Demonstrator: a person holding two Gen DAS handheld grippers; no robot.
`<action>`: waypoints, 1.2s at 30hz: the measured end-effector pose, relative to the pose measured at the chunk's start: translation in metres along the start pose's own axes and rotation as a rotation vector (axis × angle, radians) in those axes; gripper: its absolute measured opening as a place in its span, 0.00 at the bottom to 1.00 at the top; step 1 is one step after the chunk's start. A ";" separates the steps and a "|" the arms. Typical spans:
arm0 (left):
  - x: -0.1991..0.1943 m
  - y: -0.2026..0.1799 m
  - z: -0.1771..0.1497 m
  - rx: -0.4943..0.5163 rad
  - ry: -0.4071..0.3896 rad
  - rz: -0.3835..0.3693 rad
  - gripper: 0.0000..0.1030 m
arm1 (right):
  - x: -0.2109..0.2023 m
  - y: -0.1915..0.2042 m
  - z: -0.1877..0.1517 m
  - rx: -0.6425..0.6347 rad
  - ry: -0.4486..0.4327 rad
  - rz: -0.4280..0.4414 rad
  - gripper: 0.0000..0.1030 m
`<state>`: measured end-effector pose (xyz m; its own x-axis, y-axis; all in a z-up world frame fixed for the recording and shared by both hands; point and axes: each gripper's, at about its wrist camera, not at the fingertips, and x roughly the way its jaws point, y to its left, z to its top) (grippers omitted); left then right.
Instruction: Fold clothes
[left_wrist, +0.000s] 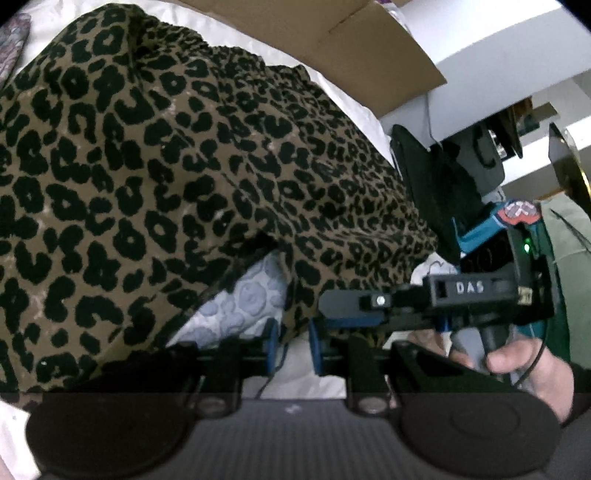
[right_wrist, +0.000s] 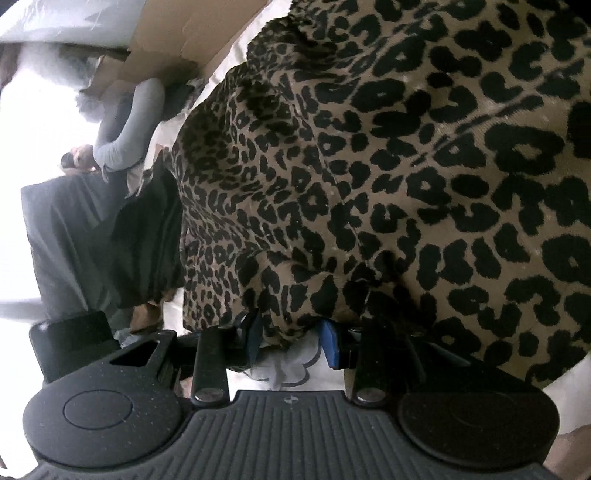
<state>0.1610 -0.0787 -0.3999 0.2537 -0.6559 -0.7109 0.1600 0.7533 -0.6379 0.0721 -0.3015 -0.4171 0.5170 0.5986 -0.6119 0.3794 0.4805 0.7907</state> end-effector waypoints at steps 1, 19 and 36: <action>0.000 0.000 -0.001 0.004 0.002 0.005 0.18 | 0.000 0.000 0.000 0.001 0.001 0.001 0.35; 0.008 -0.001 -0.011 0.090 0.001 0.009 0.04 | 0.006 -0.008 0.000 0.063 0.013 0.030 0.35; -0.031 -0.035 -0.027 0.013 -0.023 -0.139 0.03 | -0.005 -0.027 -0.026 0.358 0.084 0.199 0.38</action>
<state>0.1215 -0.0857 -0.3636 0.2500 -0.7525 -0.6093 0.2072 0.6563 -0.7255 0.0398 -0.3010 -0.4361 0.5487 0.7144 -0.4343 0.5286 0.1060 0.8423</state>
